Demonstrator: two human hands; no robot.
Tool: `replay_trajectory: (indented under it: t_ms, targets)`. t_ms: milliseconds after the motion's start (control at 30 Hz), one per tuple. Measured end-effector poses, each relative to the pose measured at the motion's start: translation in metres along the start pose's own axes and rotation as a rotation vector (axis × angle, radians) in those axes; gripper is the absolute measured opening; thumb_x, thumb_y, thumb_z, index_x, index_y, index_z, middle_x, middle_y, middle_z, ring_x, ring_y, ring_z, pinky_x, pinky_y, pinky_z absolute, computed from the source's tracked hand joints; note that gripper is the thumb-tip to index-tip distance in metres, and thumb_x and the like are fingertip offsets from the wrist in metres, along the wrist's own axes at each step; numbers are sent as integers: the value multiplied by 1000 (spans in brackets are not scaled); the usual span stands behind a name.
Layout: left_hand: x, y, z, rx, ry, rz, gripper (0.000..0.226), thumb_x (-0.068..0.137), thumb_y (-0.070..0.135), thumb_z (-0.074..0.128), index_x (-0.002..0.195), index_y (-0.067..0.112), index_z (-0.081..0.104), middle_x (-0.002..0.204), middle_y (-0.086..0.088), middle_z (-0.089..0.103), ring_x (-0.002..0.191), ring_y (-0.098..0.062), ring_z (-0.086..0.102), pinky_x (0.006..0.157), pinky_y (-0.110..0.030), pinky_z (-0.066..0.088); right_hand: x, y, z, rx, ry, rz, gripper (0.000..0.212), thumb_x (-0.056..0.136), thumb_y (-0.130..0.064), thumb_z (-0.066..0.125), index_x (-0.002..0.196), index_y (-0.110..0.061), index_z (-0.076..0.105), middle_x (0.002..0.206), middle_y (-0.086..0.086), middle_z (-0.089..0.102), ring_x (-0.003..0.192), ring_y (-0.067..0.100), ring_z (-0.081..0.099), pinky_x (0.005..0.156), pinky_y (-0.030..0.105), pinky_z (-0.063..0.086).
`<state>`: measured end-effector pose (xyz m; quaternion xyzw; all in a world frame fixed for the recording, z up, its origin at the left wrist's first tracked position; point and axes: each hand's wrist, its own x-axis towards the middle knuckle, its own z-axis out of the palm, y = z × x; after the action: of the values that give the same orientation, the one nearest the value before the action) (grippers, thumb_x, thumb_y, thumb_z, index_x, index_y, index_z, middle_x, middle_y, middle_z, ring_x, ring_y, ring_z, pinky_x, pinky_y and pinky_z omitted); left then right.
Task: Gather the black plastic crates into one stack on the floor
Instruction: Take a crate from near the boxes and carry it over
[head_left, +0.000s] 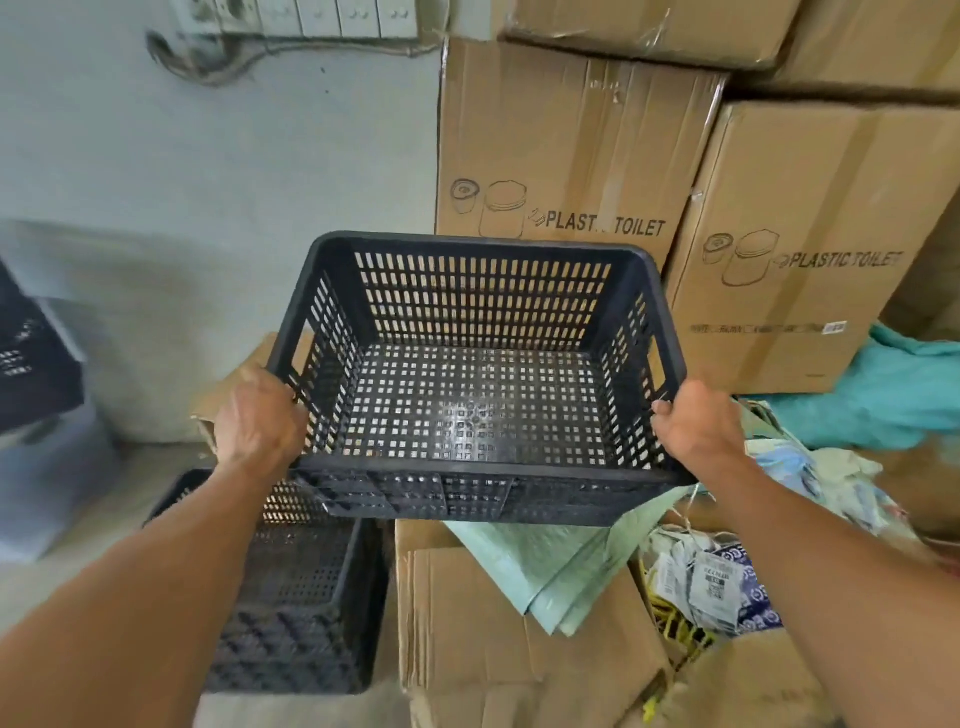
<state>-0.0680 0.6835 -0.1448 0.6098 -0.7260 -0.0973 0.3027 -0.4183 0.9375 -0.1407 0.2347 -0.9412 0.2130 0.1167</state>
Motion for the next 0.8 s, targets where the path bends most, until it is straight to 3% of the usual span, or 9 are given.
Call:
replay_trajectory:
  t_ms: [100, 233, 433, 533, 800]
  targets:
    - [-13, -34, -36, 20, 59, -29, 21, 91, 10, 59, 94, 9, 38, 68, -11, 51, 59, -30, 54, 52, -41, 49, -36, -19, -4, 27, -6, -15, 30, 86, -26, 64, 100, -3, 50, 74, 14, 56, 71, 34, 57, 58, 33, 38]
    - [-15, -87, -77, 88, 96, -68, 20, 90, 7, 57, 91, 7, 38, 64, -7, 42, 61, -29, 48, 54, -42, 43, -74, -60, -8, -17, -47, -89, 37, 85, -30, 65, 107, -6, 49, 88, 17, 65, 80, 36, 63, 60, 37, 47]
    - [7, -191, -120, 72, 85, -116, 13, 91, 9, 55, 94, 6, 43, 78, -15, 57, 68, -34, 57, 59, -45, 51, -132, -151, 11, -76, -78, -143, 36, 85, -36, 63, 101, -10, 45, 79, 10, 61, 76, 33, 63, 54, 32, 41]
    - [29, -256, -138, 71, 65, -122, 14, 90, 11, 55, 97, 7, 43, 87, -17, 60, 77, -39, 62, 69, -51, 56, -169, -208, 33, -60, -80, -162, 38, 83, -35, 65, 105, -8, 48, 86, 14, 64, 79, 36, 63, 56, 33, 40]
    - [107, -405, -166, 21, -13, -168, 10, 88, 2, 52, 90, 5, 43, 82, -17, 56, 76, -41, 61, 68, -55, 57, -274, -334, 107, -66, -172, -122, 36, 83, -35, 66, 101, -10, 49, 86, 13, 65, 79, 36, 64, 54, 33, 40]
